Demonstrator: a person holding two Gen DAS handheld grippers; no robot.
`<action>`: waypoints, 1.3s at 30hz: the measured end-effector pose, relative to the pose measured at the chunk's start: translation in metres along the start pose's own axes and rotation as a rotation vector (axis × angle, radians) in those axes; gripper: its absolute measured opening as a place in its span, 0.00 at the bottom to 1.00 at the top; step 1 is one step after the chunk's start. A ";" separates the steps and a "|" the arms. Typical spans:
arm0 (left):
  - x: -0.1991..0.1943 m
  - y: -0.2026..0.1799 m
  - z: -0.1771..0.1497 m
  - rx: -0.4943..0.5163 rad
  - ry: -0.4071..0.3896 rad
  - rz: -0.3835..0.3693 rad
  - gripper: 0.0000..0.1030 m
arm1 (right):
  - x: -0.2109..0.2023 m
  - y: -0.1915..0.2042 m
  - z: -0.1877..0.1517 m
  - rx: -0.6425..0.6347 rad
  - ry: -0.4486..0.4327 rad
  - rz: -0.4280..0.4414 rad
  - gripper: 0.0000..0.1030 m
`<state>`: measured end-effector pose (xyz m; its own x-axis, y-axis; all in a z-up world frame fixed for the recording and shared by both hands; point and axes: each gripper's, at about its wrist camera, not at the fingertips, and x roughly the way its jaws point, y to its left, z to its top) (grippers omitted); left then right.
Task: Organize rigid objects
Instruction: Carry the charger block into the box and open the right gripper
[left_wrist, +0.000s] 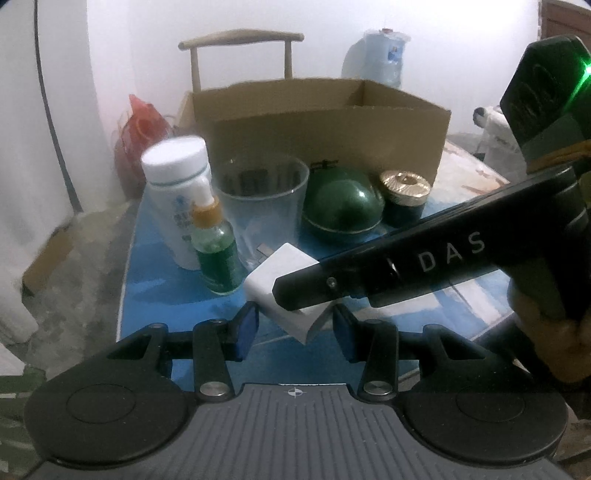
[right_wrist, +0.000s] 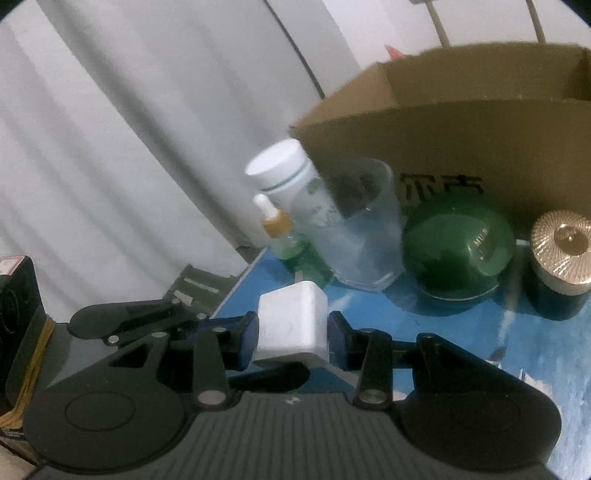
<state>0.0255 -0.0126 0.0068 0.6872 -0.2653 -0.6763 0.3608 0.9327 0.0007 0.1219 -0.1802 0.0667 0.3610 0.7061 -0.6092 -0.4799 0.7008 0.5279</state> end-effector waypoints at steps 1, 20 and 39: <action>-0.005 -0.001 0.000 0.002 -0.008 0.006 0.42 | -0.003 0.004 0.000 -0.005 -0.008 0.008 0.43; -0.010 -0.004 0.147 0.139 -0.157 0.010 0.42 | -0.068 0.014 0.129 -0.171 -0.220 -0.089 0.44; 0.204 0.045 0.230 -0.083 0.453 -0.095 0.42 | 0.075 -0.168 0.225 0.232 0.196 -0.140 0.43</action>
<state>0.3267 -0.0813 0.0388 0.3029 -0.2341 -0.9238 0.3442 0.9308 -0.1230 0.4095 -0.2223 0.0656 0.2393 0.5842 -0.7755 -0.2332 0.8099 0.5381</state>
